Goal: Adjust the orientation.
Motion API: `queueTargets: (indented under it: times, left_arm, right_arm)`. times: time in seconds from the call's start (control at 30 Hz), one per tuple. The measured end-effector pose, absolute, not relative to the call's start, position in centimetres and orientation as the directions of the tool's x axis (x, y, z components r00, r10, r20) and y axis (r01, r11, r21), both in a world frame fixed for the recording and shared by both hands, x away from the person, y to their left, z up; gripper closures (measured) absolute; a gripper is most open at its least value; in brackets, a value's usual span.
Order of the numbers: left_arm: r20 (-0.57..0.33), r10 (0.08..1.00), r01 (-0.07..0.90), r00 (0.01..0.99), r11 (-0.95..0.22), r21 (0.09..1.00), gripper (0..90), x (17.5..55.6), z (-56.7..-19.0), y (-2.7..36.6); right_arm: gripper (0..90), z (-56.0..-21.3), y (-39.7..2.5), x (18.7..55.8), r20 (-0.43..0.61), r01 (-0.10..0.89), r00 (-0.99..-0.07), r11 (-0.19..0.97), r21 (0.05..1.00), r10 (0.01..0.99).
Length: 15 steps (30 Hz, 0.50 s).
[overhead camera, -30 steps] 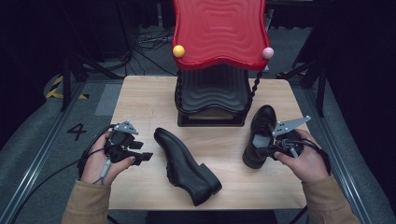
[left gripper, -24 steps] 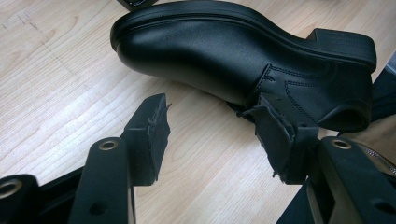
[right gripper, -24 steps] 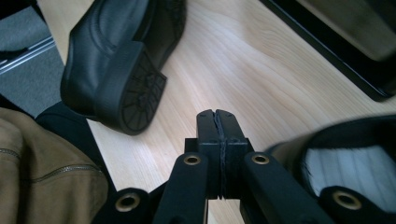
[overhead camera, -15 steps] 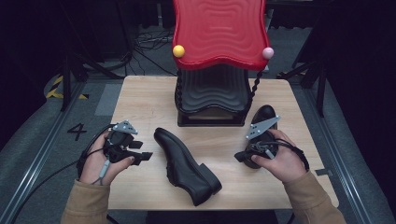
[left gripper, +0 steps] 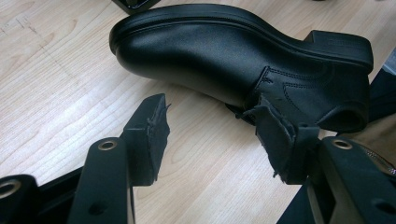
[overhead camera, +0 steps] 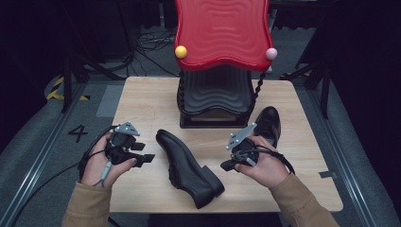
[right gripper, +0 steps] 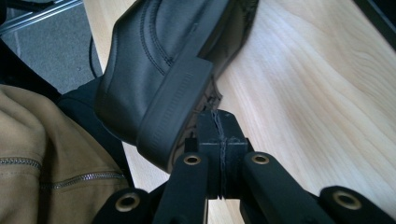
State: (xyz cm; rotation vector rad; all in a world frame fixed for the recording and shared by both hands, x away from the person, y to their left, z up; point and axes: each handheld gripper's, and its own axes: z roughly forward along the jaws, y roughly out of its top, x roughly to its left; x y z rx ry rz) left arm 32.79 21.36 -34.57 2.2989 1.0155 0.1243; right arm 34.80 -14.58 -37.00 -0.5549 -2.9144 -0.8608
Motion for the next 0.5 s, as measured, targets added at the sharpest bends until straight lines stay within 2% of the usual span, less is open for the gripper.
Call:
queueTargets:
  times: [0.5]
  left_arm:
    - [-0.152, 0.697, 0.637, 0.7, -0.514, 0.574, 44.4, 32.7, -34.5, 21.5]
  right_arm:
    - [90.0, -38.3, -12.0, 34.4, 0.163, 0.311, -0.95, 0.81, 0.497, 0.265]
